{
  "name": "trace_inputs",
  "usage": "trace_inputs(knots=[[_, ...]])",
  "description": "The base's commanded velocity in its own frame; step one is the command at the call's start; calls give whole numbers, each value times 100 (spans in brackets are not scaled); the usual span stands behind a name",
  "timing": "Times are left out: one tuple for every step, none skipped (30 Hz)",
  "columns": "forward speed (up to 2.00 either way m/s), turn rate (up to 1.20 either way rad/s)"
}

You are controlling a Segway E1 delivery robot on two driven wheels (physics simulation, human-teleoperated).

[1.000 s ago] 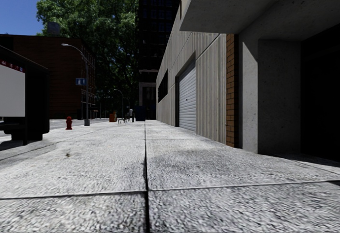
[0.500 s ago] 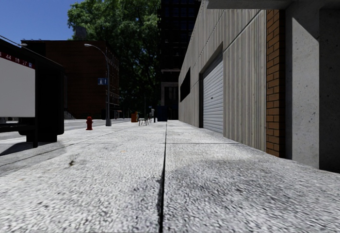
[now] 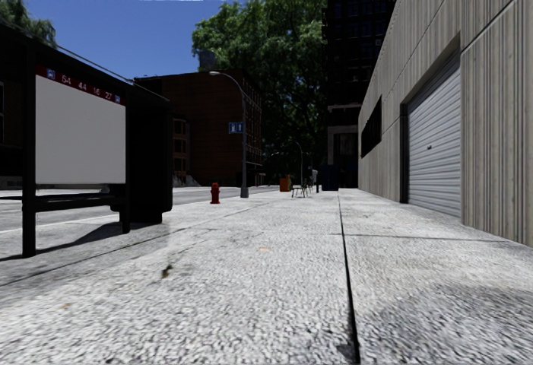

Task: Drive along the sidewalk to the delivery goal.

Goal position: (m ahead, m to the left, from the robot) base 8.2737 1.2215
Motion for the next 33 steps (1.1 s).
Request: trace_inputs(knots=[[171,0],[171,0],[171,0],[172,0],[172,0],[172,0],[172,0],[172,0],[172,0],[172,0],[172,0],[172,0],[167,0],[159,0],[151,0],[151,0],[147,0],[146,0],[145,0],[145,4],[145,4],[145,17],[145,25],[145,29],[145,30],[145,31],[145,31],[145,31],[145,31],[145,31],[145,31],[145,31],[145,31]])
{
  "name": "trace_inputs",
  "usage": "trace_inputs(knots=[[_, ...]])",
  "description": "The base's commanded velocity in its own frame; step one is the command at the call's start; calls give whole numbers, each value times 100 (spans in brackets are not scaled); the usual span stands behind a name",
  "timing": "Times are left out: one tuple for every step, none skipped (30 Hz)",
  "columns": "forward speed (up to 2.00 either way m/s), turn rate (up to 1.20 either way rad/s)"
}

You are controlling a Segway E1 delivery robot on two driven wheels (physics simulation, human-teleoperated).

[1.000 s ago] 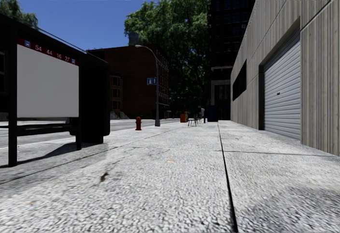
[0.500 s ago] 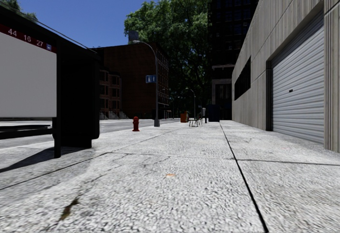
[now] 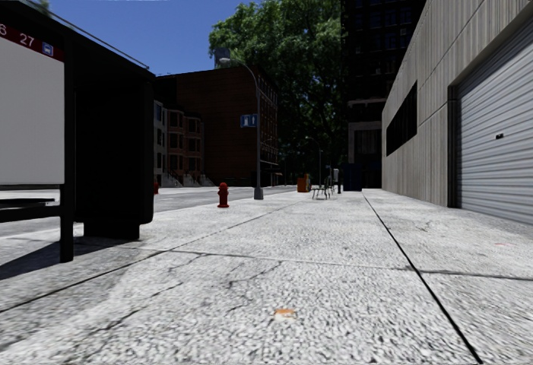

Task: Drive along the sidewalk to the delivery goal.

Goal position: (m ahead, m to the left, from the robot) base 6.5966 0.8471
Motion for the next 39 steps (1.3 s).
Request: trace_inputs(knots=[[145,22],[145,16],[145,2],[145,0],[145,0],[145,0],[145,0],[145,0],[145,0],[145,0],[145,0],[145,0],[145,0],[145,0],[145,0],[145,9],[145,18],[145,31],[145,35],[145,35],[145,36],[145,37],[145,37],[145,37],[145,37],[145,37],[145,37],[145,37],[145,36],[145,16],[145,2],[145,0],[145,0],[145,0],[145,0],[145,0],[145,0],[145,0],[145,0]])
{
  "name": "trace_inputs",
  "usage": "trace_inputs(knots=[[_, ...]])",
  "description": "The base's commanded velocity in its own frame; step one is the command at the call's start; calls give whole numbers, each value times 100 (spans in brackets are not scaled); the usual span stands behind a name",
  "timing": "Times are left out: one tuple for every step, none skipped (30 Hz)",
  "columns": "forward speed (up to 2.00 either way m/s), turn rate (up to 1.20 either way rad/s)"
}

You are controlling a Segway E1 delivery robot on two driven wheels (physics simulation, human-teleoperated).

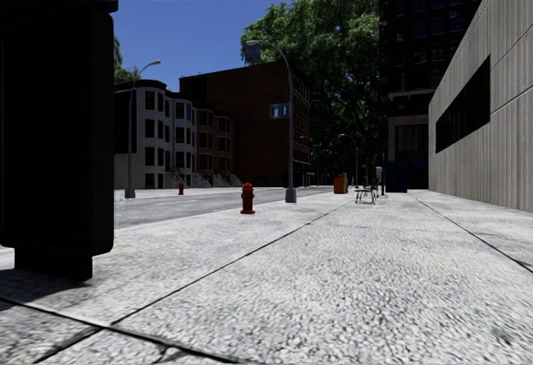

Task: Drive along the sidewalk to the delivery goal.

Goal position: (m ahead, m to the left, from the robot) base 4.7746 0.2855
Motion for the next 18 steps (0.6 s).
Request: trace_inputs(knots=[[145,0],[145,0],[145,0],[145,0],[145,0],[145,0],[145,8],[145,23],[145,28],[145,29],[145,29],[145,30],[145,31],[145,32],[145,35],[145,35],[145,37],[145,38]])
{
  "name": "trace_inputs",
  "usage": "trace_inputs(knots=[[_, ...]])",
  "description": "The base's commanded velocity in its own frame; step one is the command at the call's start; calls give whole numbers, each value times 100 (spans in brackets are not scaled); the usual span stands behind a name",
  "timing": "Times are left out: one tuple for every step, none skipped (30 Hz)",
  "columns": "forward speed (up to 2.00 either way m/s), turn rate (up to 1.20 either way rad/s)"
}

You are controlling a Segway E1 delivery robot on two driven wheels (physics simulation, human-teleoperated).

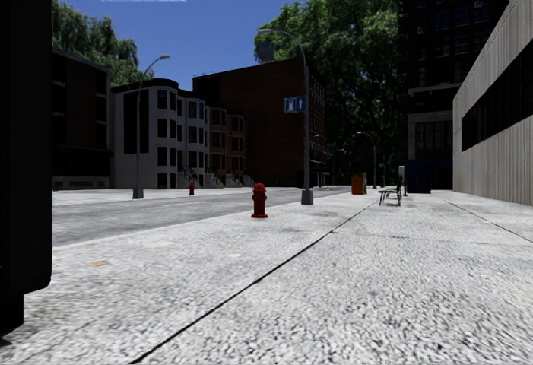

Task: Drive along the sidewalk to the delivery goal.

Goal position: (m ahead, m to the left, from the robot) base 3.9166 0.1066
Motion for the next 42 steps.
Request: trace_inputs(knots=[[145,38],[145,39],[145,39],[145,39],[145,39],[145,39],[145,39],[145,31],[145,31],[145,11],[145,2],[145,0],[145,0],[145,0],[145,0],[145,0],[145,0],[145,4],[145,18],[145,18],[145,27],[145,34],[145,36],[145,37],[145,37],[145,37],[145,37],[145,38],[145,38],[145,38],[145,38],[145,38],[145,39],[145,43],[145,45],[145,45],[143,45],[139,45],[139,45],[135,46],[133,46],[128,46]])
